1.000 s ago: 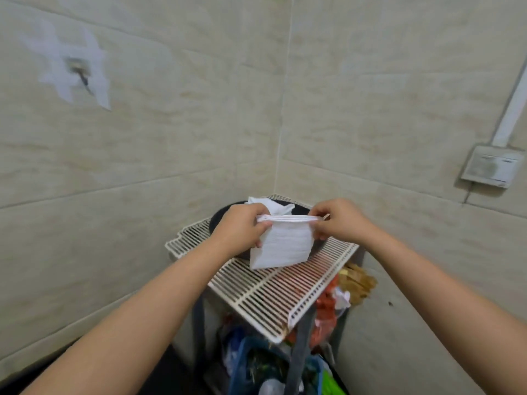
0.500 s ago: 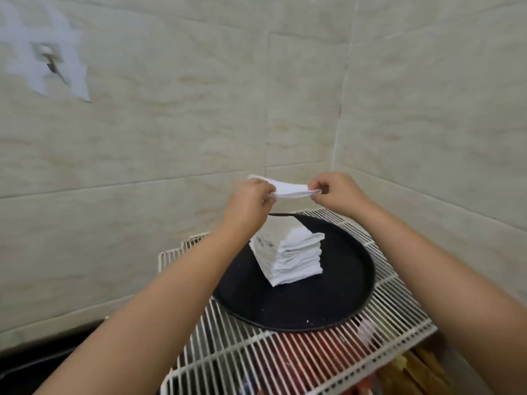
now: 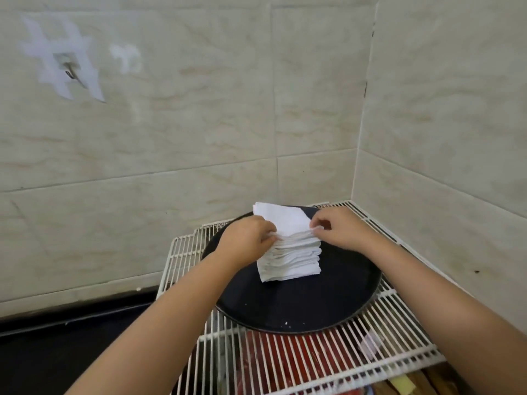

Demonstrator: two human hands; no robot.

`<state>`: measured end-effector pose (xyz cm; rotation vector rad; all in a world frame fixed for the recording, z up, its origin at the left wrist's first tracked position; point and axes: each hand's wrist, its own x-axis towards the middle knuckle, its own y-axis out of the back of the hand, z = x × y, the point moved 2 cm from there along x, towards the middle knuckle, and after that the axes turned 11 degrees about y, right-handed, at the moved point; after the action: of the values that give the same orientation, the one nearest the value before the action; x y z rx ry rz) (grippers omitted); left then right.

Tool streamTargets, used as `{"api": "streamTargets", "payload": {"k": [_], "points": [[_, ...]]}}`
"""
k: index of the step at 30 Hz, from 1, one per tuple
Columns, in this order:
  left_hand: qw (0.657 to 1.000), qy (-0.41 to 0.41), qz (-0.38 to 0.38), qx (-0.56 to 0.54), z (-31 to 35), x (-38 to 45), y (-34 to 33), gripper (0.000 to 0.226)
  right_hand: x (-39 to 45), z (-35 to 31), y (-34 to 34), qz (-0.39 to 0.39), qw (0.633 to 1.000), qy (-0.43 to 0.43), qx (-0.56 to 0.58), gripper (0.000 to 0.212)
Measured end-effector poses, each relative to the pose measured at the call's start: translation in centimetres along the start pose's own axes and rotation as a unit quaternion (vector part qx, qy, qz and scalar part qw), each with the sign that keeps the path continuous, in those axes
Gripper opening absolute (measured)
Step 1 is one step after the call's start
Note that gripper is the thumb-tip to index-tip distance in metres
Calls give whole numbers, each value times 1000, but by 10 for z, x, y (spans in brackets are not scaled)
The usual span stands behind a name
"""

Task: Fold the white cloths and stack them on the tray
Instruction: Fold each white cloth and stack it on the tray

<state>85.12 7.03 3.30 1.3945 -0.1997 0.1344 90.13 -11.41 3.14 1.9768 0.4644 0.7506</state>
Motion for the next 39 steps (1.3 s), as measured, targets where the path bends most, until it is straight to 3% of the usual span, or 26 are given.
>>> {"api": "streamTargets", "payload": {"k": [6, 10, 14, 19, 27, 35, 39], "points": [[999, 26, -23, 19, 4, -11, 1, 37, -10, -3, -4, -71, 996, 15, -49, 16], [994, 97, 14, 44, -7, -34, 15, 35, -4, -37, 4, -56, 993, 5, -102, 30], [978, 182, 45, 90, -56, -80, 56, 33, 13, -120, -10, -69, 989, 69, -115, 33], [945, 294, 93, 106, -161, -204, 123, 42, 38, -281, -63, -79, 972, 205, -80, 38], [833, 476, 171, 225, -303, -485, 207, 38, -6, -578, -171, -69, 912, 404, 35, 43], [701, 651, 115, 266, -391, -702, 249, 34, -68, -807, -278, -128, 843, 516, 89, 47], [654, 703, 91, 266, -445, -784, 250, 34, -87, -899, -341, -169, 807, 560, 81, 47]]}}
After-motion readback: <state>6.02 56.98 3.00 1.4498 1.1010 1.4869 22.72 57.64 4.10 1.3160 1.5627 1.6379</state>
